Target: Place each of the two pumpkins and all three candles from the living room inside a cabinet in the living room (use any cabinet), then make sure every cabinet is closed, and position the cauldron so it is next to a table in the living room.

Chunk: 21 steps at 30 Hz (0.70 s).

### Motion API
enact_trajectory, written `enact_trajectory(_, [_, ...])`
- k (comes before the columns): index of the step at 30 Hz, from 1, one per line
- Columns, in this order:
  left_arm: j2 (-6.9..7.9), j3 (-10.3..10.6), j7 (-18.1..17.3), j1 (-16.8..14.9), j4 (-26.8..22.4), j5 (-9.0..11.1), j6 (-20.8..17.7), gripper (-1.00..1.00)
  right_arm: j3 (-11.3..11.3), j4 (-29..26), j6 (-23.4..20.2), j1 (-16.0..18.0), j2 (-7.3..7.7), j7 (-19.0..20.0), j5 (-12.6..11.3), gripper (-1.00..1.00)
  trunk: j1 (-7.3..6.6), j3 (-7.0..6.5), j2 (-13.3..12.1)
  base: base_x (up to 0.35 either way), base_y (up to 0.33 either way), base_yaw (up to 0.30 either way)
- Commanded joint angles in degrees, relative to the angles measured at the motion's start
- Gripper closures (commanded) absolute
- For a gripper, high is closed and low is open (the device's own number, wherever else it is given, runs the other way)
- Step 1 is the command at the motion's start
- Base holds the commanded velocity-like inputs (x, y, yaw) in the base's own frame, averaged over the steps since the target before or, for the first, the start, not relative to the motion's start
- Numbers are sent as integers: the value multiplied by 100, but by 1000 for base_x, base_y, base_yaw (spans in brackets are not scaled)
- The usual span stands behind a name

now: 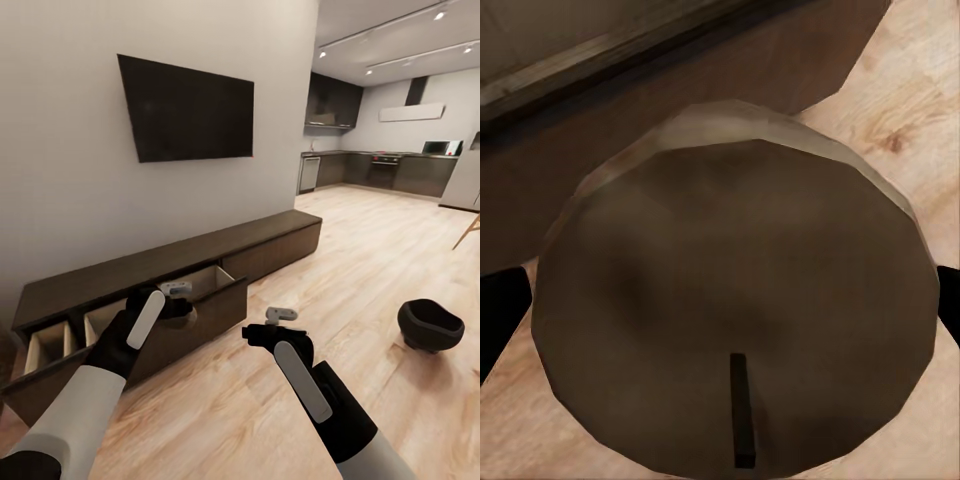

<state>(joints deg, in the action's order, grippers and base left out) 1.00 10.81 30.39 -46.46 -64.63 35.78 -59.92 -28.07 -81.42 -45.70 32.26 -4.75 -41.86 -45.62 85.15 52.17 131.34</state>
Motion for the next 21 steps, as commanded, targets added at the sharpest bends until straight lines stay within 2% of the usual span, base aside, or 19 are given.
enact_trajectory(1, [6, 17, 64, -5, -5, 52, -8, 100, -5, -6, -9, 6, 0, -59, -52, -100, 2, 6, 3, 315, -1, 293])
enact_trajectory(10, [5, 18, 54, -6, 4, 52, -8, 100, -6, -17, -9, 5, 2, -55, -52, -100, 2, 6, 3, 323, 0, 275])
enact_trajectory(14, [6, 14, 49, -4, 15, 52, -8, 100, -7, -221, -12, 0, 13, -51, -52, -100, 2, 6, 3, 326, 0, 83])
enact_trajectory(15, [6, 12, 48, -6, 17, 52, -8, 100, 0, -437, -14, -6, 26, -48, -54, -100, 2, 6, 3, 326, 0, 32])
enact_trajectory(18, [6, 10, 42, -6, 25, 52, -8, 100, 3, -783, -11, -143, 44, -51, -49, -100, 2, 6, 3, 326, 0, 16])
enact_trajectory(21, [6, 4, 39, -7, 28, 52, -8, 100, 45, -893, -5, -274, 56, -56, -45, -100, 2, 6, 3, 324, 0, 5])
